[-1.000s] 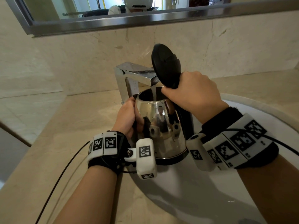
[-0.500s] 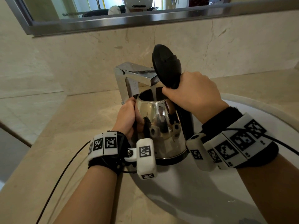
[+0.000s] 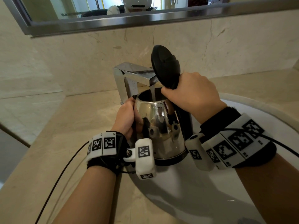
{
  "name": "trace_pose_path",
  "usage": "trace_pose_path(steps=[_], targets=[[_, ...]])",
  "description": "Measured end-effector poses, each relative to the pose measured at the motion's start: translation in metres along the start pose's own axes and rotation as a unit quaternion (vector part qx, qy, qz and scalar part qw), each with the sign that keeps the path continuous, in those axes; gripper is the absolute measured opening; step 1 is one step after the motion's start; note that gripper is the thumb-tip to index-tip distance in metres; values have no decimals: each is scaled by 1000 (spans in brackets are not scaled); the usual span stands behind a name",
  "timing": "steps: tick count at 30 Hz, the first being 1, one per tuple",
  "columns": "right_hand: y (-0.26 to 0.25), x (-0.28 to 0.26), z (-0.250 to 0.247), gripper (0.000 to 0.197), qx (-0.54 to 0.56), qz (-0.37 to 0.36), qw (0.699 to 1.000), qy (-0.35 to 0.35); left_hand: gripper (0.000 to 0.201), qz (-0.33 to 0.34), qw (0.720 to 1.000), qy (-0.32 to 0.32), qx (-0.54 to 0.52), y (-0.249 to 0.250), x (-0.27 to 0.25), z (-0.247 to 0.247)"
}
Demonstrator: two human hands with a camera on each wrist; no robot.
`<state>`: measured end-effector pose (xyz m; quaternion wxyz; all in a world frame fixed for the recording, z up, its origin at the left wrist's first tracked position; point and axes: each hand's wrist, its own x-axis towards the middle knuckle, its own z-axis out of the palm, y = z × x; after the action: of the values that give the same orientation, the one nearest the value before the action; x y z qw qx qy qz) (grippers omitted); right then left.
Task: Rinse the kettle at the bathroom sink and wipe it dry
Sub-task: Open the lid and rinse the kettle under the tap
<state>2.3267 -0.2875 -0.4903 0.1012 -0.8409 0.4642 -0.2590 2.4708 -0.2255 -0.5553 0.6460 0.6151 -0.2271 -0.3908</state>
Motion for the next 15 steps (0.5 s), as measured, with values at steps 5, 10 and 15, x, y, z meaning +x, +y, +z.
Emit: trace_pose_path(steps=[5, 10, 15], targets=[[0, -1, 1, 31, -1, 3, 1000, 0, 27, -5, 1000, -4, -5, 2, -2, 1], [-1, -1, -1, 30, -2, 3, 1000, -5, 29, -2, 1000, -3, -8, 3, -5, 2], [-1, -2, 0, 30, -3, 4, 1000, -5, 29, -1, 1000, -5, -8, 3, -5, 1]])
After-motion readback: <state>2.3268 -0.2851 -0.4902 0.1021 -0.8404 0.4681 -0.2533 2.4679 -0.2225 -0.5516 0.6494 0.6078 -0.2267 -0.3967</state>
